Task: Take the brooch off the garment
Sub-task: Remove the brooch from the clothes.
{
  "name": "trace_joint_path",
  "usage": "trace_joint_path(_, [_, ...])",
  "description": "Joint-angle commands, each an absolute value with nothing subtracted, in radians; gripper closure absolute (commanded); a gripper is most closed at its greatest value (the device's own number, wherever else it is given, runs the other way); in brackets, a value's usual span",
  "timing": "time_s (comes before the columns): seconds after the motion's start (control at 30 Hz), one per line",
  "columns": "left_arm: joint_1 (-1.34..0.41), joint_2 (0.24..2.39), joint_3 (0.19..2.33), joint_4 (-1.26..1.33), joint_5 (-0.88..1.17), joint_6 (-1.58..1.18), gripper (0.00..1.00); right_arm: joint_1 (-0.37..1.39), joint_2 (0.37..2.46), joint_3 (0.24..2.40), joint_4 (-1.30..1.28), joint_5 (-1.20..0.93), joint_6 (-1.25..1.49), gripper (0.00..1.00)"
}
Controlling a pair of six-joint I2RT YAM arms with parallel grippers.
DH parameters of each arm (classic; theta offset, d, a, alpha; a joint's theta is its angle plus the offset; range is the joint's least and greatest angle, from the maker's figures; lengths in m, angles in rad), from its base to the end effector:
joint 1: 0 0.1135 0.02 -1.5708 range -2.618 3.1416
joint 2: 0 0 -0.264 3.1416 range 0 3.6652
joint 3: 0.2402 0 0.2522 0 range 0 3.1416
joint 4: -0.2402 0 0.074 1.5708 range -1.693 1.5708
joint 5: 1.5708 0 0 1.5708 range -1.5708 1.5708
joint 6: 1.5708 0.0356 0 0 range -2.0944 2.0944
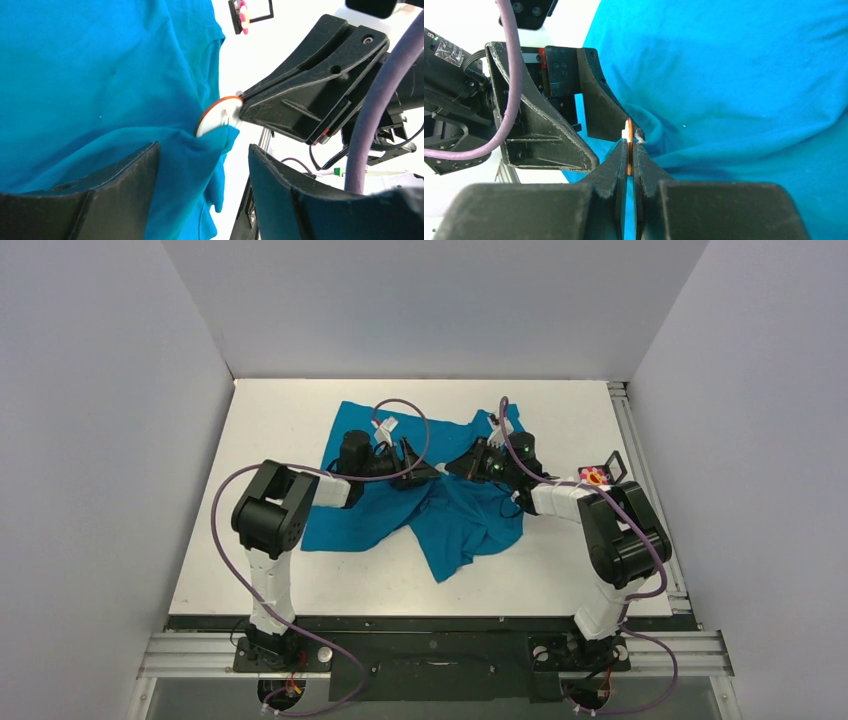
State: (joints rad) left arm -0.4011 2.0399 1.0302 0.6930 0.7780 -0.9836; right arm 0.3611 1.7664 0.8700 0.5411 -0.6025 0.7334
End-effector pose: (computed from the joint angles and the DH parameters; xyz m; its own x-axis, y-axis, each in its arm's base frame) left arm 0.3722 -0.1850 0.1426 -0.9015 -0.2618 -0.3445 0.2556 0.3203 -0.9122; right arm 0.3372 0.1489 0.1826 -0.7693 0.2990 -0.5645 -0.3677 0.5154 0.7740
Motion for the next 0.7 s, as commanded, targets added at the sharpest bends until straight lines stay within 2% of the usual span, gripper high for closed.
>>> trace_joint_path(0.0, [-0.371,1.982,1.002,0.757,0.808,-0.948,0.36,0.354,1.715,0.923,0.489,-0.601,0.612,1.0])
trace_joint_path(0.2, [-0.348,1.952,0.971,0.714,0.804,-0.904,0.3,0.373,1.722,0.952,0.362,-0.587,0.454,1.0])
trace_joint_path(0.47, [-0.324,1.941,0.963,0.668,0.809,-0.858,0.29,0.378,1.717,0.982,0.211,-0.55,0.251,1.0])
trace_joint_path(0.67, [-0.35,1.948,0.995,0.589,0.781,-0.784,0.28,0.374,1.717,0.981,0.286,-0.599,0.347,1.0])
